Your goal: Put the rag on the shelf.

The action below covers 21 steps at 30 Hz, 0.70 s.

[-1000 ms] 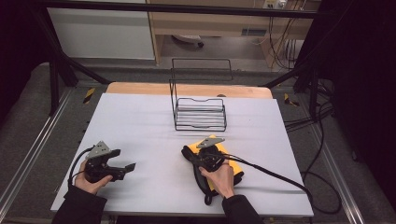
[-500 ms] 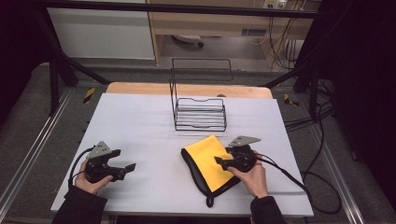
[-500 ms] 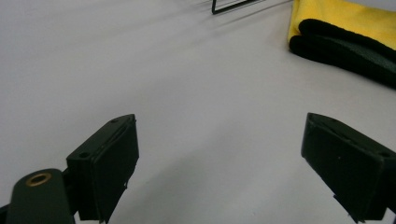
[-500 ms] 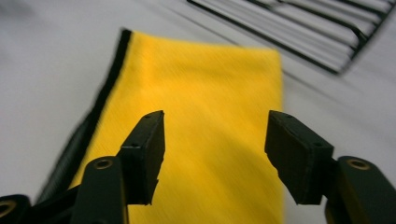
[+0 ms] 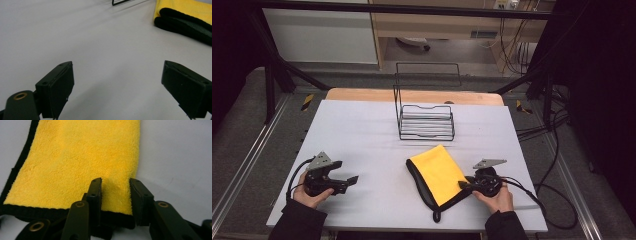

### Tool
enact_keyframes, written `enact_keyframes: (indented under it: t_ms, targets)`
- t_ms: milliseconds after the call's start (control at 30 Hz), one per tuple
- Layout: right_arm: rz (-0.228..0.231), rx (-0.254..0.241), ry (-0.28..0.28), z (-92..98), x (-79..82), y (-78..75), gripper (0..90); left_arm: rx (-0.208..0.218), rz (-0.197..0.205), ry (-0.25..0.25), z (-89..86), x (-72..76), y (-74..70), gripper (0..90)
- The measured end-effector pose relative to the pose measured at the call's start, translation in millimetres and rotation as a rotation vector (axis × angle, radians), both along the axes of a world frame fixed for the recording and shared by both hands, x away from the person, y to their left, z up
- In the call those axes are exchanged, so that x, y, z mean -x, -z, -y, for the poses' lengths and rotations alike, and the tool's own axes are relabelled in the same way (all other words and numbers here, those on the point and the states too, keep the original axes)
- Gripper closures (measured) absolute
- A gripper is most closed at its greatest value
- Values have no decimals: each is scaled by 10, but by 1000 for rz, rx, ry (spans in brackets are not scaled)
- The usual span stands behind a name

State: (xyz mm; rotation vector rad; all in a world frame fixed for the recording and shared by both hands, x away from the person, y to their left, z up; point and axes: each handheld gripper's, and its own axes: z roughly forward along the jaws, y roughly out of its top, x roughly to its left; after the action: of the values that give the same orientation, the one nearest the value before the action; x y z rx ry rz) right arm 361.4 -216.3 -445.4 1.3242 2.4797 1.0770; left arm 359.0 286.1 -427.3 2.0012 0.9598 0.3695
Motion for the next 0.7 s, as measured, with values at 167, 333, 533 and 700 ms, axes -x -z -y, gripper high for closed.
enact_keyframes:
  t_ms: [167,333,533,700]
  targets:
    - [-32,-12,45,-12,36,-34,818,3,-2,-2,-5,-2,0,112]
    - [-77,-17,89,-49,141,-79,828,5,-3,-2,-9,-4,0,113]
    - [-91,-32,110,-50,362,-94,812,6,-8,-1,7,-4,1,112]
    - [-37,-26,105,-25,379,-90,659,5,-11,6,29,-1,-7,107]
